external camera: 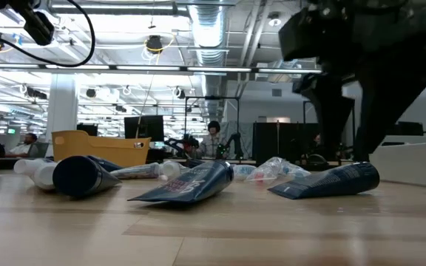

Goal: Pick & Place Travel size toiletries
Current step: Put the blue shave cream into the black bin

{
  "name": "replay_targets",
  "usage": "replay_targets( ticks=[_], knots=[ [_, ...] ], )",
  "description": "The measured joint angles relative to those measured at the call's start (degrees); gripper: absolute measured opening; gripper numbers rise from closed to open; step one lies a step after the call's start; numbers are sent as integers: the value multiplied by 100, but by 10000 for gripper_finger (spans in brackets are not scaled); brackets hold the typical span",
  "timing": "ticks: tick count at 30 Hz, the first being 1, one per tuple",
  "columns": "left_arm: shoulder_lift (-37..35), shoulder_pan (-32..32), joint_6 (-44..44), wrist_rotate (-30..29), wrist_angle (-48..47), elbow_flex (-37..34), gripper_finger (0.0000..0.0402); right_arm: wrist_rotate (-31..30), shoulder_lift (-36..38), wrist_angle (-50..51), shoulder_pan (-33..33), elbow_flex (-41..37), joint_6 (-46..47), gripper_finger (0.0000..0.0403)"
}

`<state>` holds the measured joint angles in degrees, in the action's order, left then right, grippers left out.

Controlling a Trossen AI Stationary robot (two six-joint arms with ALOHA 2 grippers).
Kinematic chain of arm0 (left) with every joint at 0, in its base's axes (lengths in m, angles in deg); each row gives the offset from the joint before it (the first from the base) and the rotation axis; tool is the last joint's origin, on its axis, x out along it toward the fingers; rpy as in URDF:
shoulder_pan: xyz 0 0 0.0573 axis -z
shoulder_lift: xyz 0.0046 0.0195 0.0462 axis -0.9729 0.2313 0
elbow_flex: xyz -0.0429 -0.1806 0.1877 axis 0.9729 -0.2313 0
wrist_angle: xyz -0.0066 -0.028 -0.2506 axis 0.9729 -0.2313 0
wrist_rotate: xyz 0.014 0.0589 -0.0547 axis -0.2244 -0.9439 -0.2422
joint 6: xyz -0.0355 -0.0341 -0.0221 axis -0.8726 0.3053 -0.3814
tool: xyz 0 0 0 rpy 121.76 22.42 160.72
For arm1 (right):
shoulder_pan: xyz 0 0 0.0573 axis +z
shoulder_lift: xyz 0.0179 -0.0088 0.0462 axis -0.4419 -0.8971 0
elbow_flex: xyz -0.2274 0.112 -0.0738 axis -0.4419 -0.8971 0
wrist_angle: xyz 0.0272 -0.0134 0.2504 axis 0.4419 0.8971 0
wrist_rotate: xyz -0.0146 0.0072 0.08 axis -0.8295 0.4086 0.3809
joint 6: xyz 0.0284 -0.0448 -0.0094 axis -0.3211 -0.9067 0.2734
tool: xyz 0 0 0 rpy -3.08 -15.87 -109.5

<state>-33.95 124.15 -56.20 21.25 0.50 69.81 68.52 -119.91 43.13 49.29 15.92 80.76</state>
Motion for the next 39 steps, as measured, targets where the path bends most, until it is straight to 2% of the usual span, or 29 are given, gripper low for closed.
replay_targets(
  ticks=[9, 12, 15, 27, 32, 39],
  knots=[
    [-93, 2, 577, -118, 14, -61, 2, 151, -65, 8, -244, 2, -338, 260],
    [-301, 2, 400, -308, 8, -408, 2, 154, -65, -56, -240, 2, -410, 260],
    [-495, 7, 6, -399, -540, -442, 2, 169, -63, -249, -235, -102, -390, 260],
    [-645, 7, 100, -401, -578, -442, 2, 385, -65, -671, -247, -766, -214, 258],
    [-645, 7, 87, -402, -558, -442, 2, 363, -65, -847, -261, -824, -196, 225],
    [-645, 7, 85, -403, -547, -442, 2, 361, -65, -870, -272, -822, -198, 137]
  ],
)
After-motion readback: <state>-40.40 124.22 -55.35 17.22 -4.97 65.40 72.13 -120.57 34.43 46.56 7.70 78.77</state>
